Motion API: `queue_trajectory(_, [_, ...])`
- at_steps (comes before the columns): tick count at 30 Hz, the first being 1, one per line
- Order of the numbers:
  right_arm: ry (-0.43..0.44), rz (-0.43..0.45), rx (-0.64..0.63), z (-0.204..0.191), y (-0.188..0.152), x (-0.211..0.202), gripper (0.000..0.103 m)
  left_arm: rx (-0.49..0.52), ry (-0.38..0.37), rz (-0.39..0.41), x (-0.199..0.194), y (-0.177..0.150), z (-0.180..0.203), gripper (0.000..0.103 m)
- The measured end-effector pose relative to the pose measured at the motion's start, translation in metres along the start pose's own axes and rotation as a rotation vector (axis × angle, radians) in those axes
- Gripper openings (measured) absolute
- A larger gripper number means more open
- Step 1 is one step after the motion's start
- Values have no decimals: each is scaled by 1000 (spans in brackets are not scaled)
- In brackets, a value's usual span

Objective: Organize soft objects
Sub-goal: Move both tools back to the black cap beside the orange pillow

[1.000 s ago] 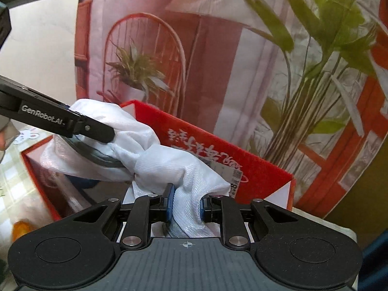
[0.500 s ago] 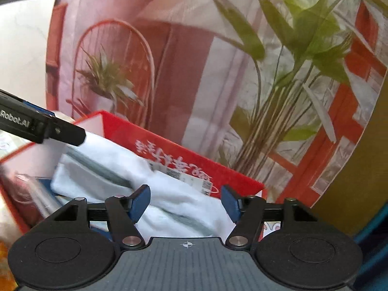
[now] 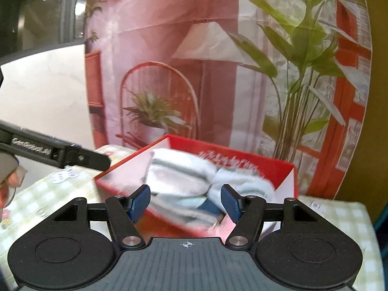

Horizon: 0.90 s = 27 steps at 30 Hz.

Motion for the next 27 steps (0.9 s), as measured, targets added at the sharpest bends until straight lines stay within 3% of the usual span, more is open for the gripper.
queue_trajectory(6, [71, -52, 47, -36, -56, -25, 61, 7, 31, -90, -27, -70, -22, 87])
queue_trajectory(11, [122, -97, 85, -62, -96, -44, 63, -55, 37, -149, -46, -113, -47, 87])
queue_trajectory(17, [181, -168, 124, -86, -128, -51, 75, -72, 37, -159, -57, -137, -50, 87])
queue_trajectory(19, [207, -189, 113, -97, -134, -50, 86, -71, 41, -153, -58, -139, -50, 87])
queue_trajectory(27, [287, -294, -3, -129, -146, -42, 90, -59, 28, -182, -53, -148, -43, 87])
Point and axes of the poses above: each gripper's, at about its wrist camera, not at the fingertips, and x roughly the way its jaws point, z to its right, y to its top, the point moved 5 cm from there along x, roughly the way its jaws point, and after that the axes turned 14 degrees about y, right-handed, at the moved point
